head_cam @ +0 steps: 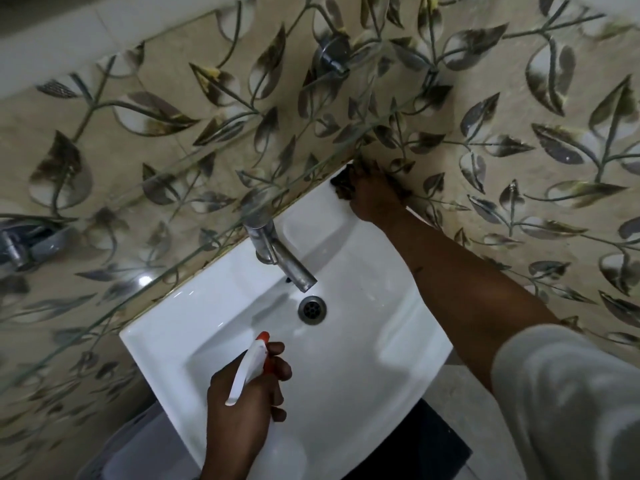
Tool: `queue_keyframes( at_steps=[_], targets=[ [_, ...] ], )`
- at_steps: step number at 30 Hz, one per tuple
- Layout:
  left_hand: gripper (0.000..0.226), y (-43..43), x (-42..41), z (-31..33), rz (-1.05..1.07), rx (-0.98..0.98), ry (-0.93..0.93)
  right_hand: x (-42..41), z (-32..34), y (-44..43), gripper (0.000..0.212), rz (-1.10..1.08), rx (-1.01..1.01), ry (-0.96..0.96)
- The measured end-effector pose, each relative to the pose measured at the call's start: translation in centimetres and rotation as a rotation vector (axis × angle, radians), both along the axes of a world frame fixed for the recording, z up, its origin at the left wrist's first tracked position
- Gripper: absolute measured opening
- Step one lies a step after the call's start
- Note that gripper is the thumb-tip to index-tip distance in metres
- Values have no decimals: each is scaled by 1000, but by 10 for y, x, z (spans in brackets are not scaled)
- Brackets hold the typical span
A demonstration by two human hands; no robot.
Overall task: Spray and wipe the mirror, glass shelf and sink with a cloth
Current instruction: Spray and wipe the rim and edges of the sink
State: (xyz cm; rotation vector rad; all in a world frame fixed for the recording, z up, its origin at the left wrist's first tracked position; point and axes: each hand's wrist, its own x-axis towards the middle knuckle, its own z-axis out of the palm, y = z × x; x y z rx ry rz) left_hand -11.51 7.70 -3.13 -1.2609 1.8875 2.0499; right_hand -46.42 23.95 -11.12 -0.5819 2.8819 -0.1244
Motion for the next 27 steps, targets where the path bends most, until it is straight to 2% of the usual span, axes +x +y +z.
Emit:
queue_keyframes(
  at_steps=[3, 6, 10, 11, 13, 15, 18, 20, 23, 25, 27],
  targets=[
    [14, -1, 4, 1, 28, -32, 21, -4, -10, 1, 75, -30, -46, -7],
    [12, 1, 7, 3, 31, -24, 23, 22, -12, 11, 75, -67, -116, -37],
    [35, 6, 11, 5, -24, -39, 5, 59, -9, -3, 59, -23, -206, -19],
    [36, 8, 12, 4, -24, -34, -1, 56, -9, -1, 57, 32, -181, 3],
    [37, 10, 13, 1, -16, -27, -9, 36, -11, 10, 70, 135, -115, 79],
    [36, 10, 16, -4, -8, -29, -30, 15, -11, 23, 76, 125, -74, 138],
    [28, 8, 19, -8, 3, -32, -61, 11, -11, 8, 54, 53, -128, 232],
    [30, 6, 21, -8, 14, -22, -63, 27, -17, -18, 47, 14, -209, 263],
    [34, 5, 19, -4, 34, -11, -55, 64, -27, -39, 56, 193, -317, 160],
    [33, 4, 14, 0, 31, -14, -51, 69, -26, -35, 59, 322, -263, 40],
    [35, 1, 9, 3, 19, -22, -36, 52, -25, -29, 60, 309, -243, 29]
  ],
)
